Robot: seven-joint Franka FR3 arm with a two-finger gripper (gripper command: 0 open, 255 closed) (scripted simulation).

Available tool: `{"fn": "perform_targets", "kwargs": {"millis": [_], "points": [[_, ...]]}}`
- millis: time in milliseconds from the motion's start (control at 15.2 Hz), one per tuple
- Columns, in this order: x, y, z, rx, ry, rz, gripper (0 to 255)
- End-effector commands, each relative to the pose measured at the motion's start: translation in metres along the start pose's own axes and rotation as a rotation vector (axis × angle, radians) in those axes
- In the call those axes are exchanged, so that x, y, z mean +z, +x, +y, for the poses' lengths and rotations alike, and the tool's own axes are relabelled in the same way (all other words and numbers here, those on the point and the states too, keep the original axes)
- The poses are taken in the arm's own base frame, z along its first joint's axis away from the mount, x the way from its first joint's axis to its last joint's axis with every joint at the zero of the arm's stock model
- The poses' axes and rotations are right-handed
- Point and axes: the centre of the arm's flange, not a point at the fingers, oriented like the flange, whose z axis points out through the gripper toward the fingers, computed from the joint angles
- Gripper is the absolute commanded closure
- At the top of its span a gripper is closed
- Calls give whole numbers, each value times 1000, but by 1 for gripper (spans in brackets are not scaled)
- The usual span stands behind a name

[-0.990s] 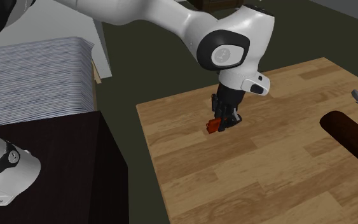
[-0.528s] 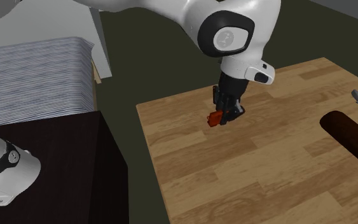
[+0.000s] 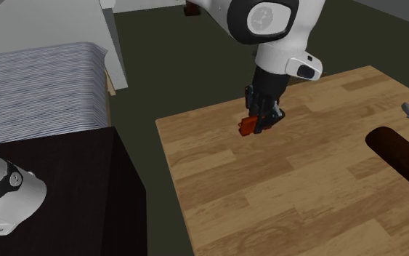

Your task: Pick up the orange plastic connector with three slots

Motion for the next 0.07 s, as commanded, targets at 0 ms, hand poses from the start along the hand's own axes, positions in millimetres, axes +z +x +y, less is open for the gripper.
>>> {"fn": "perform_targets", "kwargs": {"millis": [0], "points": [[-3,0,1,0,0,-1,255]]}}
